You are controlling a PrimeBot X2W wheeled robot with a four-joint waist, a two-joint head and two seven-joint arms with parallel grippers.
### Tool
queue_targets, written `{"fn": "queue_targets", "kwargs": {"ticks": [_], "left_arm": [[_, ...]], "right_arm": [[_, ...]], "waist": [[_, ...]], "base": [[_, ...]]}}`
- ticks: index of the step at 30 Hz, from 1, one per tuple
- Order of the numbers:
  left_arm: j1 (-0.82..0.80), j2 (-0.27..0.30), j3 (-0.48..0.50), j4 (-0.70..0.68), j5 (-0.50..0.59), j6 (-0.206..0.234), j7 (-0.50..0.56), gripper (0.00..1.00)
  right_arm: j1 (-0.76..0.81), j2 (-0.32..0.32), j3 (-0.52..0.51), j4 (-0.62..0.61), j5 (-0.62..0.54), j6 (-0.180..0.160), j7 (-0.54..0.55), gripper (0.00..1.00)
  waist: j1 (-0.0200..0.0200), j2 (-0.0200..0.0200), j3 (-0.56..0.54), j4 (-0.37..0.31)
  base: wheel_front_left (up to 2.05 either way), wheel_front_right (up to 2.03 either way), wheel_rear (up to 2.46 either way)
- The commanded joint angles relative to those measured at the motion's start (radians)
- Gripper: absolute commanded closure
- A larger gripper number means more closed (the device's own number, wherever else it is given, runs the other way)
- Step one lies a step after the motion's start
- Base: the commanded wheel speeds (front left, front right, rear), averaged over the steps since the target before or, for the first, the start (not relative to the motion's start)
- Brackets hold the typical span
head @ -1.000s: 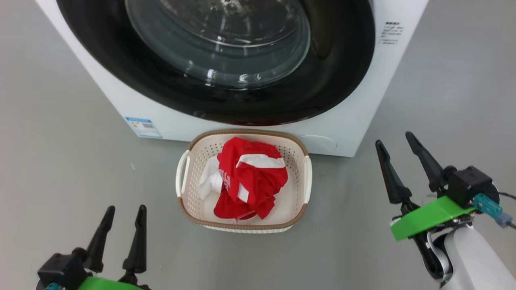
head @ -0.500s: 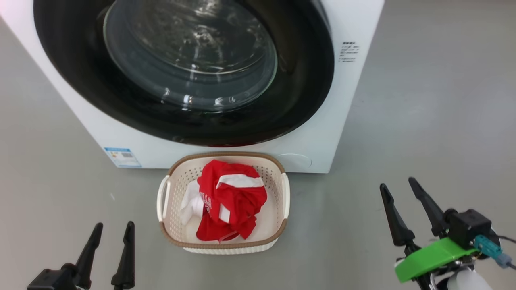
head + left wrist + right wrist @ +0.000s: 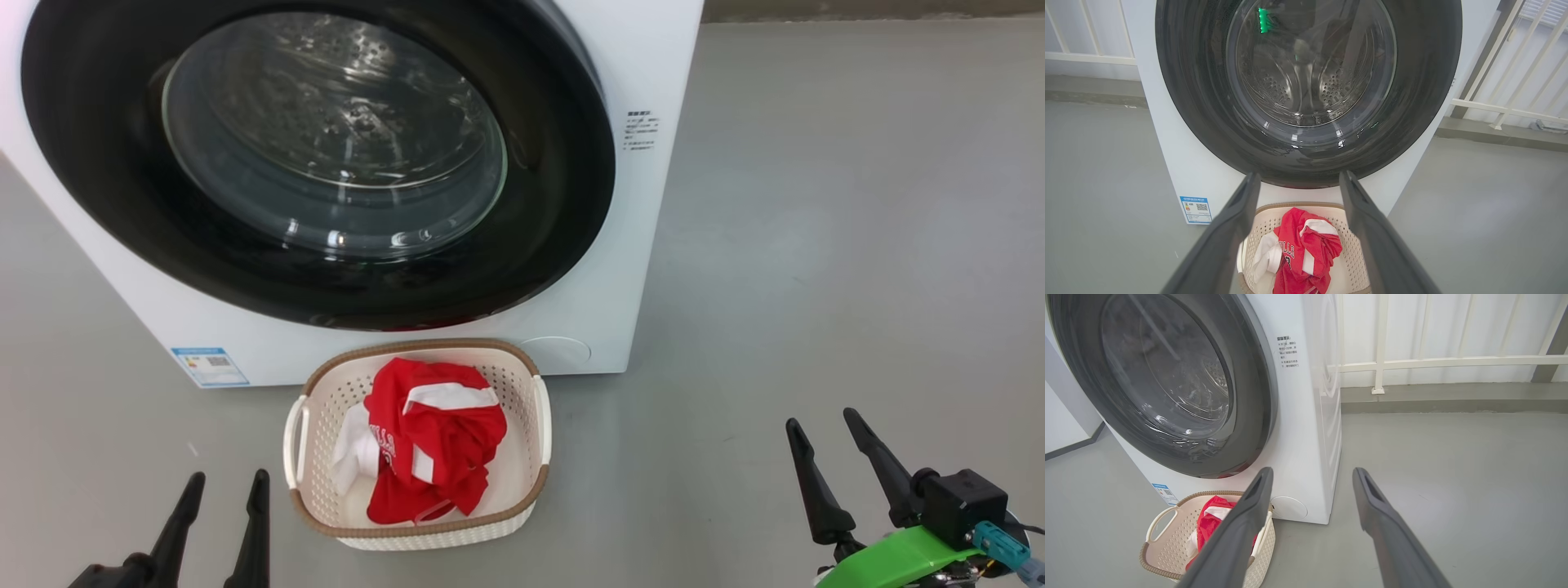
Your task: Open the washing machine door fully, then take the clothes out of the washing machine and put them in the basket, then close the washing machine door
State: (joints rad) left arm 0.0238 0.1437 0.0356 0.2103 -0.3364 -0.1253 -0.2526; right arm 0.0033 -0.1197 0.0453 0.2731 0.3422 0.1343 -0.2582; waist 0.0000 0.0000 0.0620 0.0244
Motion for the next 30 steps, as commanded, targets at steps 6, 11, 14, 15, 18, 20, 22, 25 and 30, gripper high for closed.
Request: {"fn": "queue_targets", "kwargs": {"ticks": [6, 11, 14, 15, 18, 20, 22, 25, 30], "left_arm": [[0.008, 0.023, 0.049, -0.027, 0.009, -0.005, -0.009, 0.00], [0.013, 0.022, 0.055, -0.029, 0.013, -0.005, -0.009, 0.00], [0.015, 0.021, 0.061, -0.030, 0.015, -0.005, -0.009, 0.00], [0.015, 0.020, 0.062, -0.031, 0.016, -0.005, -0.009, 0.00], [0.019, 0.018, 0.065, -0.031, 0.018, -0.005, -0.009, 0.00], [0.021, 0.017, 0.067, -0.030, 0.020, -0.005, -0.009, 0.00], [0.025, 0.014, 0.070, -0.030, 0.022, -0.005, -0.009, 0.00], [0.028, 0.011, 0.069, -0.030, 0.025, -0.005, -0.009, 0.00], [0.030, 0.005, 0.076, -0.029, 0.038, -0.005, -0.009, 0.00]], "right_arm": [[0.011, -0.010, 0.010, -0.031, 0.002, -0.004, -0.004, 0.00], [0.015, -0.005, 0.003, -0.034, 0.002, -0.004, -0.004, 0.00], [0.018, 0.000, -0.003, -0.035, 0.000, -0.004, -0.004, 0.00], [0.019, 0.001, -0.004, -0.035, 0.000, -0.004, -0.004, 0.00], [0.021, 0.003, -0.005, -0.034, -0.001, -0.004, -0.004, 0.00], [0.022, 0.004, -0.006, -0.034, -0.001, -0.004, -0.004, 0.00], [0.024, 0.004, -0.005, -0.034, -0.001, -0.004, -0.004, 0.00], [0.027, 0.003, -0.005, -0.034, 0.000, -0.004, -0.004, 0.00], [0.029, 0.001, -0.002, -0.034, 0.001, -0.004, -0.004, 0.00]], "waist": [[0.0000, 0.0000, -0.014, -0.025], [0.0000, 0.0000, -0.012, -0.031], [0.0000, 0.0000, -0.013, -0.032], [0.0000, 0.0000, -0.014, -0.032], [0.0000, 0.0000, -0.017, -0.032], [0.0000, 0.0000, -0.022, -0.032], [0.0000, 0.0000, -0.025, -0.032], [0.0000, 0.0000, -0.031, -0.030], [0.0000, 0.0000, -0.036, -0.028]], "base": [[0.00, 0.00, 0.00], [0.00, 0.00, 0.00], [0.00, 0.00, 0.00], [0.00, 0.00, 0.00], [0.00, 0.00, 0.00], [0.00, 0.00, 0.00], [0.00, 0.00, 0.00], [0.00, 0.00, 0.00], [0.00, 0.00, 0.00]]}}
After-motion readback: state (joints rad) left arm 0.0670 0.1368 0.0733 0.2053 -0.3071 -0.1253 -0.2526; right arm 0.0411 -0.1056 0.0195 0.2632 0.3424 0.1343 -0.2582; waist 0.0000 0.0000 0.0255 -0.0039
